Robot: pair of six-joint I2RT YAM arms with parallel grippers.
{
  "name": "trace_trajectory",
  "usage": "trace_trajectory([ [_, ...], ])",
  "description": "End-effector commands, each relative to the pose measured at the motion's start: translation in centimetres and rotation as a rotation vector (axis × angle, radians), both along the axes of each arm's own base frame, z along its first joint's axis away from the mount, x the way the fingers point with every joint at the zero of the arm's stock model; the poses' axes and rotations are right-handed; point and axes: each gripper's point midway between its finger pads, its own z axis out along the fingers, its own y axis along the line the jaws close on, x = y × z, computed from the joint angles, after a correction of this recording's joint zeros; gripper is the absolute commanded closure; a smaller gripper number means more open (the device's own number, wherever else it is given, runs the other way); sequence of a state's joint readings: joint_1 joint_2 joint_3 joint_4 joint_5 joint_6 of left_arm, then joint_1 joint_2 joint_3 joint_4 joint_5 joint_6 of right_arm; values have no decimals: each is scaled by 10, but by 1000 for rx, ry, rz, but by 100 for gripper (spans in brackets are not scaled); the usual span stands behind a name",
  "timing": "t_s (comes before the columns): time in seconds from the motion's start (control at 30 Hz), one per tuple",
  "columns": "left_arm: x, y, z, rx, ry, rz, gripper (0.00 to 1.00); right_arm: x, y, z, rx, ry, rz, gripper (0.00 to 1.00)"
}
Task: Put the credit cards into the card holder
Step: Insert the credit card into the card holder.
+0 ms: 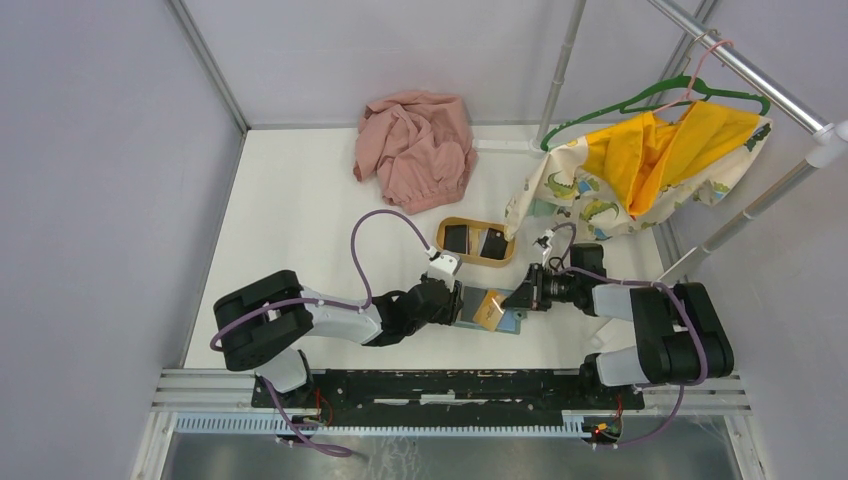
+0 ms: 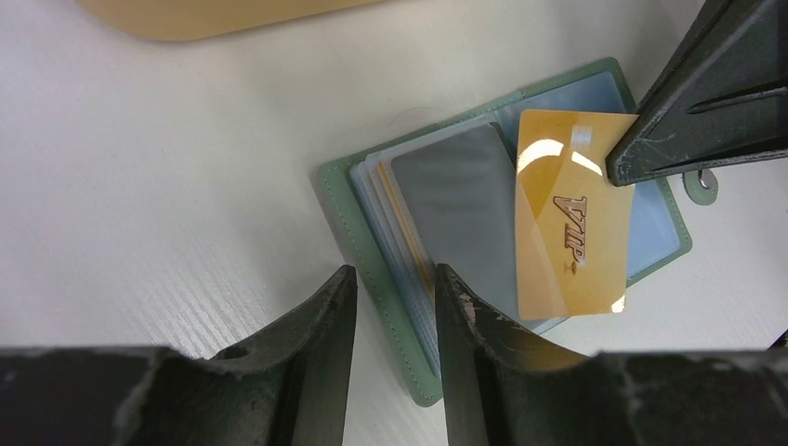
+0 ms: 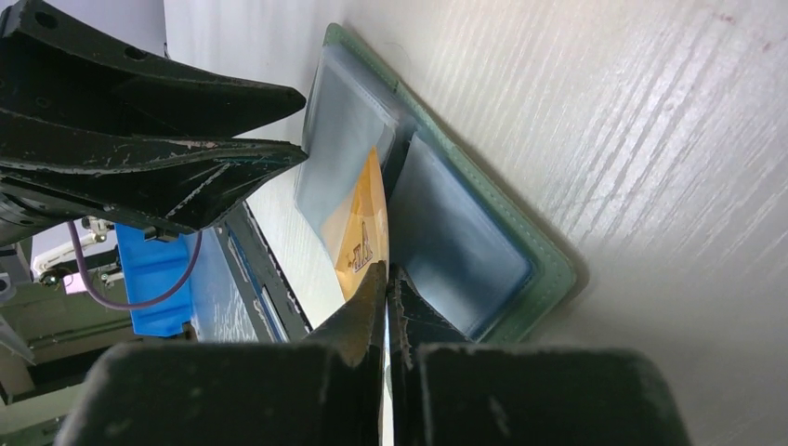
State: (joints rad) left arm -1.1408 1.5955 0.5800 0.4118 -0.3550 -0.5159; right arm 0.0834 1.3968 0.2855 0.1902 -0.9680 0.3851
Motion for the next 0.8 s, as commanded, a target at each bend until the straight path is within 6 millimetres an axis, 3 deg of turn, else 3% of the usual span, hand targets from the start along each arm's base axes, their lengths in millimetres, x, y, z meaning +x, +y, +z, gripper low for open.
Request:
trace_trajectory([
  [0.0, 2, -10, 7, -29, 0, -1, 57, 10, 1, 0, -22, -8, 21, 100],
  [0.77, 0, -18, 17, -43, -52, -86, 55, 5, 2, -10, -68, 123, 78, 100],
])
